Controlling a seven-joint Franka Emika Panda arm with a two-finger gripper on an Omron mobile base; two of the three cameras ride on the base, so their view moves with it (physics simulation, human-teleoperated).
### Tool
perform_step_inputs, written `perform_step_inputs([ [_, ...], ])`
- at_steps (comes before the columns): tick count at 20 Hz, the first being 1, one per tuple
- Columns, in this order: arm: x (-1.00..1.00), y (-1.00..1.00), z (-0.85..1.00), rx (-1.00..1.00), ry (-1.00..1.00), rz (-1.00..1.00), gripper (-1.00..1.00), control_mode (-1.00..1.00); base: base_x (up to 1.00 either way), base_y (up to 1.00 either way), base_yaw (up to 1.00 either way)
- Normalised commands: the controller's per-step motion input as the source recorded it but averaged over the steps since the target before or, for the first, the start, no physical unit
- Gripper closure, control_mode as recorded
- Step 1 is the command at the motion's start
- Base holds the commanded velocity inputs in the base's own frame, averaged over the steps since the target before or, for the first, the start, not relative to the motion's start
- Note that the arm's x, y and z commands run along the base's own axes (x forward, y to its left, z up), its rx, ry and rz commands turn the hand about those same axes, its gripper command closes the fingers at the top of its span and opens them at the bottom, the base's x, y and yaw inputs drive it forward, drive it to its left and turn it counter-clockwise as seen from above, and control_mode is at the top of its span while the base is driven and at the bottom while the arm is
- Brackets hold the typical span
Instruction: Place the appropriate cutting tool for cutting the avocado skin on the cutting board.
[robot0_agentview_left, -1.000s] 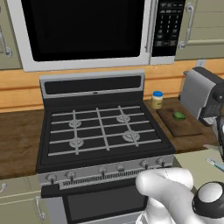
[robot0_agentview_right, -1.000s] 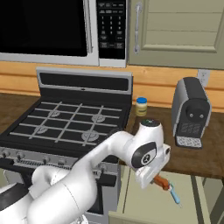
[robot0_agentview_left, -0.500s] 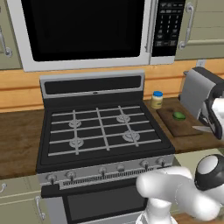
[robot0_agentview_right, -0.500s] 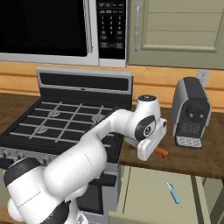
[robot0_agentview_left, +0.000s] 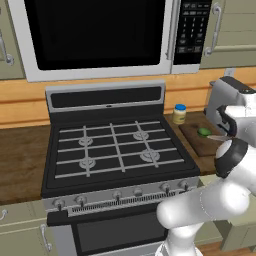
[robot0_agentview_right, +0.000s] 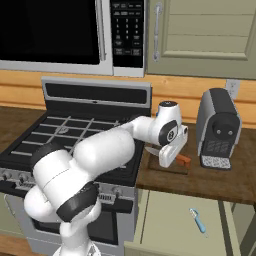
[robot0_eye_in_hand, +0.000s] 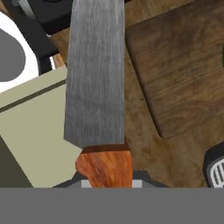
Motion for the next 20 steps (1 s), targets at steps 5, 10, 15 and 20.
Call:
perform_step_inputs([
  [5, 0.59, 0.00, -0.39, 0.00, 0.00, 0.02, 1.00, -1.00, 0.00, 0.00, 0.00],
  [10, 0.54, 0.00, -0.42, 0.00, 0.00, 0.02, 1.00, -1.00, 0.00, 0.00, 0.00],
  [15, 0.37, 0.00, -0.50, 0.00, 0.00, 0.02, 1.00, -1.00, 0.00, 0.00, 0.00],
  [20, 0.37, 0.00, -0.31, 0.00, 0.00, 0.02, 1.00, -1.00, 0.00, 0.00, 0.00],
])
